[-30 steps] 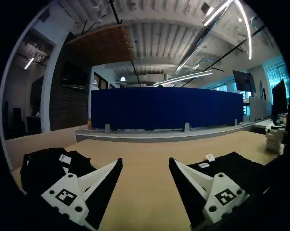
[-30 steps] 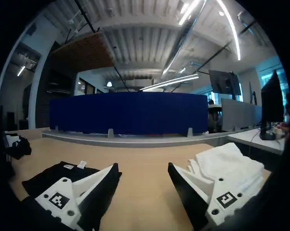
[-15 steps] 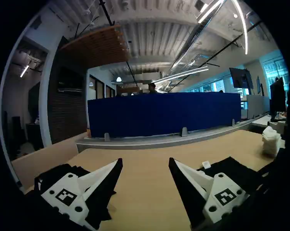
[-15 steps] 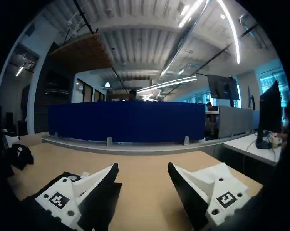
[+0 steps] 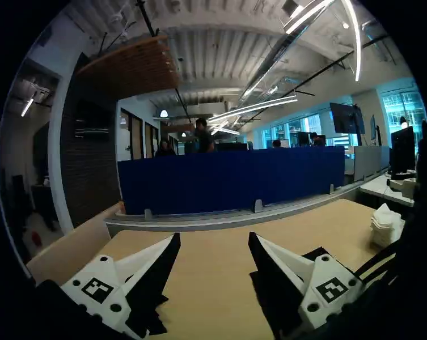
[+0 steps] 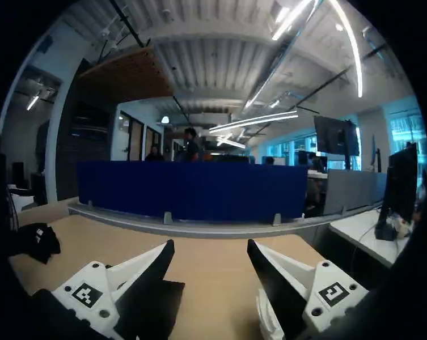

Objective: Fold towel

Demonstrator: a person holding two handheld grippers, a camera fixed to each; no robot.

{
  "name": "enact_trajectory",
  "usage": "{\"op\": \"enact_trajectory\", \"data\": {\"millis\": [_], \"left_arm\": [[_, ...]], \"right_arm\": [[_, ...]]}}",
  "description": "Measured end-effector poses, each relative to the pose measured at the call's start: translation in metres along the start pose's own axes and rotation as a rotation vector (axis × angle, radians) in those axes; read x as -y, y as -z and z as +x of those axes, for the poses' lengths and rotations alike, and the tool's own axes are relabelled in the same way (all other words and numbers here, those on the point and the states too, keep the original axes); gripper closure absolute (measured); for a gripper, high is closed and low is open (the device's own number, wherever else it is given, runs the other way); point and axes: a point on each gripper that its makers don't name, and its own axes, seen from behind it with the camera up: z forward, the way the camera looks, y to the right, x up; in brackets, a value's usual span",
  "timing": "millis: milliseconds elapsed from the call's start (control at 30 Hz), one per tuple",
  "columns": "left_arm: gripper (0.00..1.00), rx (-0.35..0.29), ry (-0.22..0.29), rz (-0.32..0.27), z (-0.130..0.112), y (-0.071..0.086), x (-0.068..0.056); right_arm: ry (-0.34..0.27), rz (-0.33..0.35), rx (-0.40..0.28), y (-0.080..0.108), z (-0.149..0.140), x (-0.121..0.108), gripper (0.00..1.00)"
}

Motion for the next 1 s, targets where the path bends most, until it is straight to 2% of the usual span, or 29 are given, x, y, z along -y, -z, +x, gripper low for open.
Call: {"op": "enact_trajectory", "data": {"millis": [167,367,467,567,700,1000], "left_arm": [[0.12,0.058,-0.016,-0.081,-0.001,0.003,-0.019],[0.12,0.125,-0.029,-0.219,-0.006,0.01,-0.048],[0.12,0.16,-0.037,-0.282,-0.009,0.014,-0.059],[0.12,0.185,-0.032,-0.317,-0.013,0.018,-0.065],[0.12,0.208,-0.03,-0.343,-0.019,0.02,-0.07],[0.12,0.272,-0.094,-0.396,-0.056,0.022,-0.091]], "right_arm": [[0.037,0.075,0.069,-0.001,0.0,0.016,0.0],[0.087,0.21,0.164,0.004,-0.002,0.048,0.0],[0.117,0.274,0.204,0.008,-0.004,0.063,0.0],[0.13,0.329,0.225,0.011,-0.005,0.074,0.0],[0.143,0.358,0.245,0.016,-0.01,0.078,0.0],[0.164,0.402,0.319,0.019,-0.05,0.086,0.0]]}}
